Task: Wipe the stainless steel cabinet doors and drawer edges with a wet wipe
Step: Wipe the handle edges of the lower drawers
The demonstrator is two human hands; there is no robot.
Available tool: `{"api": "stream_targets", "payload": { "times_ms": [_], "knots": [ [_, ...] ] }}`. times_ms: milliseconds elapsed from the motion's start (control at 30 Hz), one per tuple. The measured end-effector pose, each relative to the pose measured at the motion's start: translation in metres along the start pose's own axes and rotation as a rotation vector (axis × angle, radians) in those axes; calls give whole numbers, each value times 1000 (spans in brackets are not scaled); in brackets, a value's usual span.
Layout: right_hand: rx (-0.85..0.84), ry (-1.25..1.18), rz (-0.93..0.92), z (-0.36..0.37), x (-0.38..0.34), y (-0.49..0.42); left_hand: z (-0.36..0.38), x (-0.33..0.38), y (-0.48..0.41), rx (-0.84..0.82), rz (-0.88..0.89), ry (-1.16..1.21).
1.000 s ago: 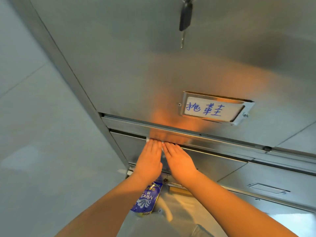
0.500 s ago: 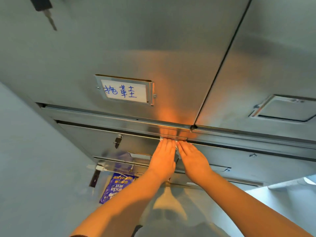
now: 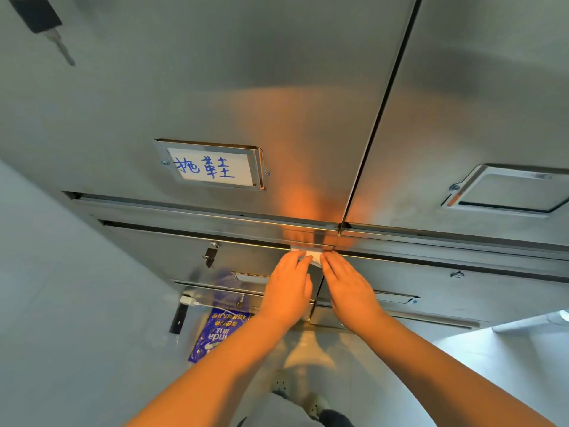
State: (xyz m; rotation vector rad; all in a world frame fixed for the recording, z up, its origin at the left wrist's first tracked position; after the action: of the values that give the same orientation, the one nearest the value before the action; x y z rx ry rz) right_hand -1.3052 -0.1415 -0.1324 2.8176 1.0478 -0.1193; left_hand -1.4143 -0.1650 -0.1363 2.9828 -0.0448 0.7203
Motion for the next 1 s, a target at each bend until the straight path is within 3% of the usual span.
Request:
{"api": "stream_targets", "payload": {
  "times_ms": [167, 267, 467, 567, 800, 900, 1000],
  "knots": [
    [-31, -119, -30, 4, 8, -1, -6, -23, -10, -7, -323, 425],
    [23, -153, -23, -3, 12, -8, -7, -29, -15, -61, -422, 521],
    [213, -256, -6, -4, 13, -17, -8, -21, -11, -112, -335, 325],
    [239, -300, 3, 1, 17, -18, -9, -15, -8, -121, -210, 142],
    [272, -349, 6, 2, 18, -19, -10, -6, -3, -155, -135, -71],
    [276, -336, -6, 2, 17, -16, -12, -5, -6, -143, -159, -30],
    [255, -326, 4, 6, 17, -9, -13, -8, -9, -126, -290, 114]
  ]
}}
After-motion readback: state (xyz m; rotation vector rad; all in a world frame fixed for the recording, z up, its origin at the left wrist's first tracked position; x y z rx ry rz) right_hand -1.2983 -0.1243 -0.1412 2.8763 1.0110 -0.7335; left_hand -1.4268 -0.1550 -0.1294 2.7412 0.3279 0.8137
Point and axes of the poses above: each hand's wrist, its own y-axis away from the middle knuckle, its own z-axis out of the palm, x = y × z, the point moved 6 cm from there along -y, towards the middle knuckle, and after that the axes turned 11 degrees about -x, right-handed, at the moved point
